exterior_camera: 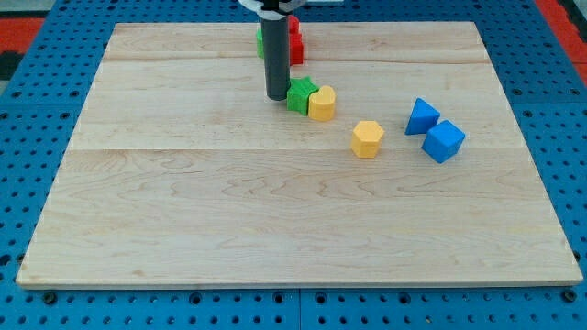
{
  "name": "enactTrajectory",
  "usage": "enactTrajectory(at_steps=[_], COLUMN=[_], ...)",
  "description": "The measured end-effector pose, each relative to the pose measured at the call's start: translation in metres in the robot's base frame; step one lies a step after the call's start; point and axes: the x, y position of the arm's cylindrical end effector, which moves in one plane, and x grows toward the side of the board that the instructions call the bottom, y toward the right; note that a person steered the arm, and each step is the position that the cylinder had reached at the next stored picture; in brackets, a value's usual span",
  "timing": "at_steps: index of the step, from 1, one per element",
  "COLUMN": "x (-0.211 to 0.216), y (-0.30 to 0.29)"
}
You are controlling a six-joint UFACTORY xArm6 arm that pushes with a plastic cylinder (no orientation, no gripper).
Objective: Move your arm to the top center of the board
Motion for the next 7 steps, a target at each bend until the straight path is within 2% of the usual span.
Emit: enactTrajectory(at_steps=[2,4,7], x=[0.023,0.008,-0.002], y=[0.068,0.004,-0.008])
